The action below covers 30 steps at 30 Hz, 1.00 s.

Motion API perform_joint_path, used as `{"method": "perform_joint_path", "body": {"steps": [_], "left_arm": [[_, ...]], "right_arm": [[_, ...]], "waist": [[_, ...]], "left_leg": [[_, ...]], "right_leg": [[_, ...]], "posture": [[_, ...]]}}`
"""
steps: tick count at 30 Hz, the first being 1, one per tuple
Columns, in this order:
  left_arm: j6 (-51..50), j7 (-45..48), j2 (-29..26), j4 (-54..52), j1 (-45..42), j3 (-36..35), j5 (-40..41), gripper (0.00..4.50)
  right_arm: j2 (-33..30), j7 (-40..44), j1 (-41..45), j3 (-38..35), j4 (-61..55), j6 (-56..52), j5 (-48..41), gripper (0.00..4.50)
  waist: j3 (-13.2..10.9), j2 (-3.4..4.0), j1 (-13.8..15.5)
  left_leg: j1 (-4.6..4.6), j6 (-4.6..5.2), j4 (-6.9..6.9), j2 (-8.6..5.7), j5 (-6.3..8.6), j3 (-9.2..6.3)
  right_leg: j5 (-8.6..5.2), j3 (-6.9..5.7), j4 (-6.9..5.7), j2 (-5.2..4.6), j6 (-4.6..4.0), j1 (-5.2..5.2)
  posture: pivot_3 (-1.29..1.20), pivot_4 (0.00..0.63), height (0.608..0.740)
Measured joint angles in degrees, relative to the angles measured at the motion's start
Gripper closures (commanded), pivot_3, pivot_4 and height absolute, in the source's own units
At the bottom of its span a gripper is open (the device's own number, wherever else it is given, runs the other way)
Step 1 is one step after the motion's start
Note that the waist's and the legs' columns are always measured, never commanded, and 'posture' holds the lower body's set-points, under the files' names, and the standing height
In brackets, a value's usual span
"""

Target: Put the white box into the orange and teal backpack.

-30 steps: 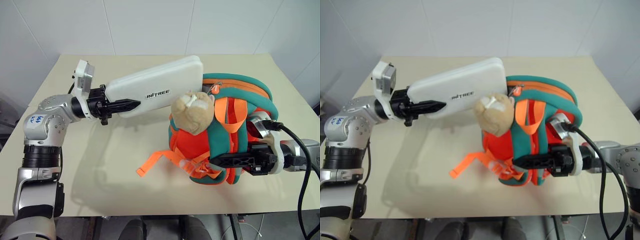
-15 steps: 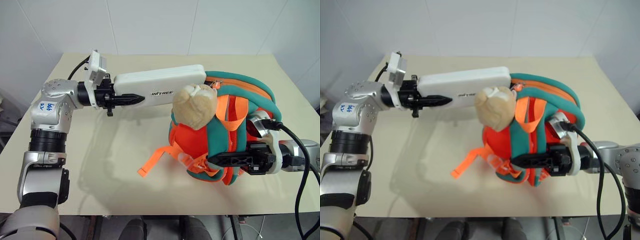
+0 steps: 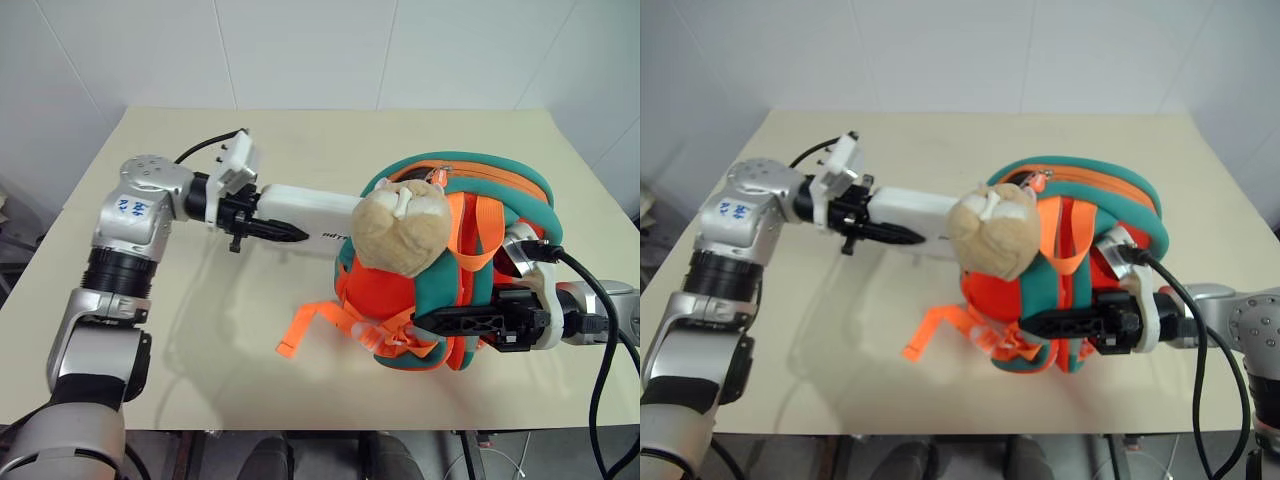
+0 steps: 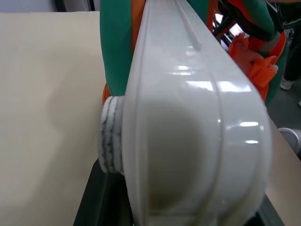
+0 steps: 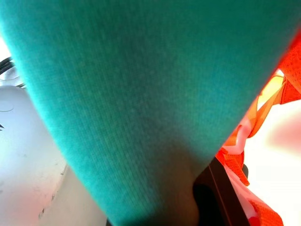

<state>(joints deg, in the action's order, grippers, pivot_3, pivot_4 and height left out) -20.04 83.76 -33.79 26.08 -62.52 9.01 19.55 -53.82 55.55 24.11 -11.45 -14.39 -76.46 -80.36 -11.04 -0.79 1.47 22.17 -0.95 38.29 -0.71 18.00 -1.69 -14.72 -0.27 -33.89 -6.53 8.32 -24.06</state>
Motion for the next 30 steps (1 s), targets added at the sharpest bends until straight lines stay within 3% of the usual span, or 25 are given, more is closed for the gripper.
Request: {"method": "perform_joint_path", "body": {"steps": [8, 19, 26, 29, 30], "left_arm": [[1.3, -3.7, 13.3, 7.6, -6.7, 2.3, -3.5, 3.27], [0.2, -6.0, 18.9, 6.9, -6.6, 4.8, -6.7, 3.27], [-0.8, -9.0, 20.3, 2.6, -4.6, 5.2, -7.1, 1.05], [-3.0, -8.9, 18.3, 1.0, -4.5, 4.4, -6.2, 0.11], [-3.5, -8.2, 16.9, 0.8, -4.4, 4.2, -5.9, 0.03]], "right_arm": [[0.2, 0.2, 0.1, 0.3, -0.1, 0.0, 0.1, 3.91], [0.5, 0.3, -0.2, 0.3, -0.9, 0.1, 0.0, 3.91], [0.5, 0.3, -0.4, 0.3, -0.9, 0.2, 0.1, 3.91], [0.6, 0.4, -0.3, 0.5, -0.9, 0.3, 0.6, 3.91], [0.7, 0.5, -0.3, 0.7, -0.9, 0.4, 0.8, 3.91]], "waist": [[0.0, -0.03, -0.3], [0.0, -0.03, 0.0], [0.0, -0.03, 0.0], [0.0, -0.03, -0.3], [0.0, -0.03, -0.5]], "left_leg": [[0.04, -0.01, 0.03, -0.01, -0.01, 0.05], [0.04, -0.01, 0.14, -0.01, -0.01, 0.05], [0.05, -0.01, 0.15, -0.01, -0.01, 0.04], [0.03, -0.01, 0.14, 0.01, -0.01, 0.05], [0.02, -0.01, 0.12, 0.02, -0.01, 0.05]], "right_leg": [[0.02, 0.00, 0.04, 0.00, 0.04, -0.02], [0.03, 0.01, -0.02, -0.01, 0.06, -0.04], [0.03, 0.01, -0.02, -0.02, 0.06, -0.04], [0.03, 0.03, -0.06, 0.01, 0.06, -0.05], [0.03, 0.03, -0.07, 0.02, 0.06, -0.05]], "posture": [[0.00, 0.150, 0.740], [0.00, 0.150, 0.740], [0.00, 0.150, 0.740], [0.00, 0.150, 0.740], [0.00, 0.150, 0.740]]}}
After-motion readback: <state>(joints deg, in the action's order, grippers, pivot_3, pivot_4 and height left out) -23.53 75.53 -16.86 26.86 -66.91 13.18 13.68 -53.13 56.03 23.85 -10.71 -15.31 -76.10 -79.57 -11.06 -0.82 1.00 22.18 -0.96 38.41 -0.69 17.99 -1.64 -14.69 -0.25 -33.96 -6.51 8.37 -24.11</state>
